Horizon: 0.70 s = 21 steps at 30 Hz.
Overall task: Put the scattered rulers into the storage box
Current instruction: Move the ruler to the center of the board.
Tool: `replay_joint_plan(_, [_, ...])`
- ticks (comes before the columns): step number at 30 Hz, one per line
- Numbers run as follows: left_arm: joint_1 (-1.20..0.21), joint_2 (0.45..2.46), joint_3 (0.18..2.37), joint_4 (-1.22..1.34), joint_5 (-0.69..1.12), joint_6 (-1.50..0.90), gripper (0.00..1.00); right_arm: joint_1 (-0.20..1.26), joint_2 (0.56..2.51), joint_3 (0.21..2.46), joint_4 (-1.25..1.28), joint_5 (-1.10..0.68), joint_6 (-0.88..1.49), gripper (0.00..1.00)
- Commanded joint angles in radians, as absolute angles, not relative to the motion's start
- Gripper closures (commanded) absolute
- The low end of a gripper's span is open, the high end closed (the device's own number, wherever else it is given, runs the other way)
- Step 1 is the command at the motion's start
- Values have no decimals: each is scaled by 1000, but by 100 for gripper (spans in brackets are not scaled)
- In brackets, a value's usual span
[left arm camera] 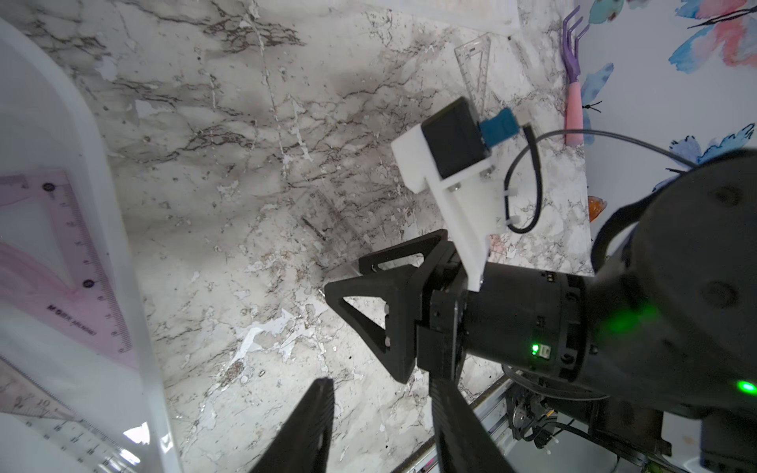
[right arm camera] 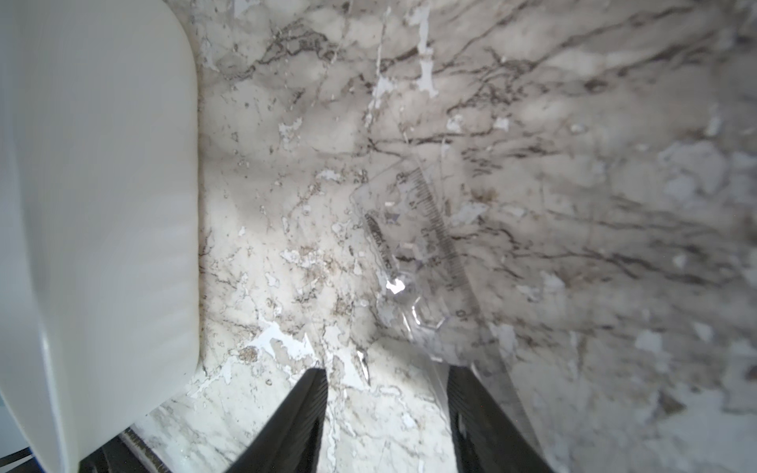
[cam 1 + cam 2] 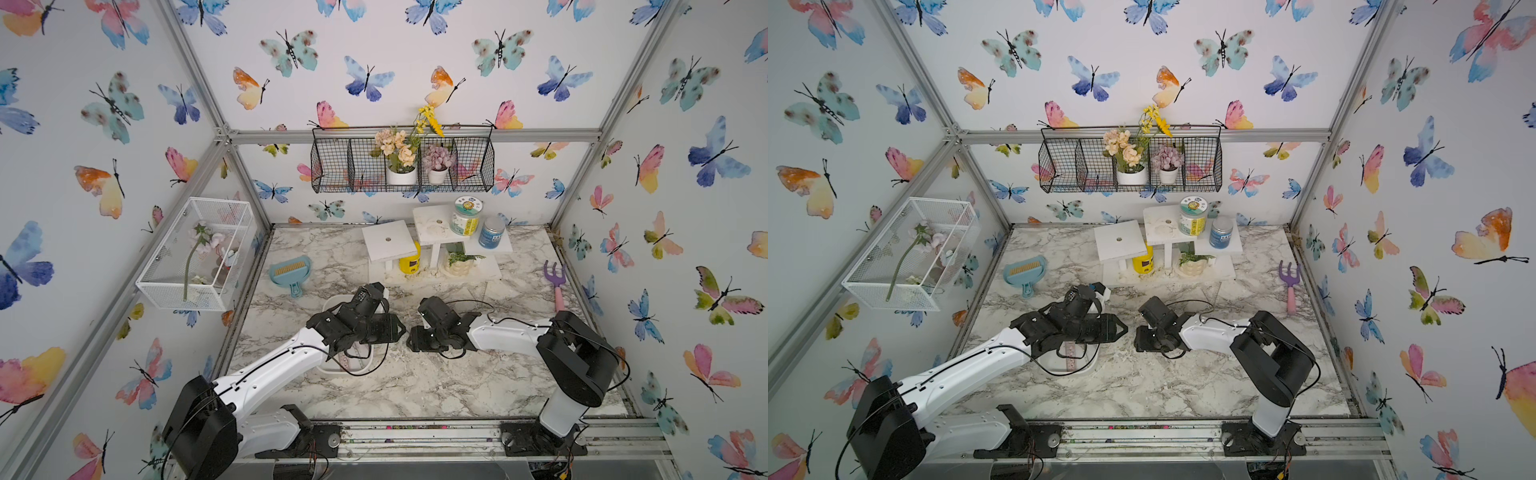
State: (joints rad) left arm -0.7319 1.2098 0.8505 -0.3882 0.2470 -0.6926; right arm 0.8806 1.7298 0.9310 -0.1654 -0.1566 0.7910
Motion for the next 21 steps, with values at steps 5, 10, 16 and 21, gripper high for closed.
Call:
replay_joint_plan(5, [-712, 1156, 852, -423, 219, -673, 55, 882, 1708, 1072, -349, -80, 700, 46])
replay_joint_plan(10, [-708, 1143, 842, -429, 215, -676, 55, 882, 1740, 1136, -485, -19, 591, 45])
replay_joint_plan(16, [-702, 1119, 829, -424, 206, -685, 55, 882, 1788, 1148, -575, 5, 491, 46])
replay_joint_plan(21, [-699, 1120, 826, -424, 208, -686, 55, 882, 1807, 1148, -617, 43, 460, 46])
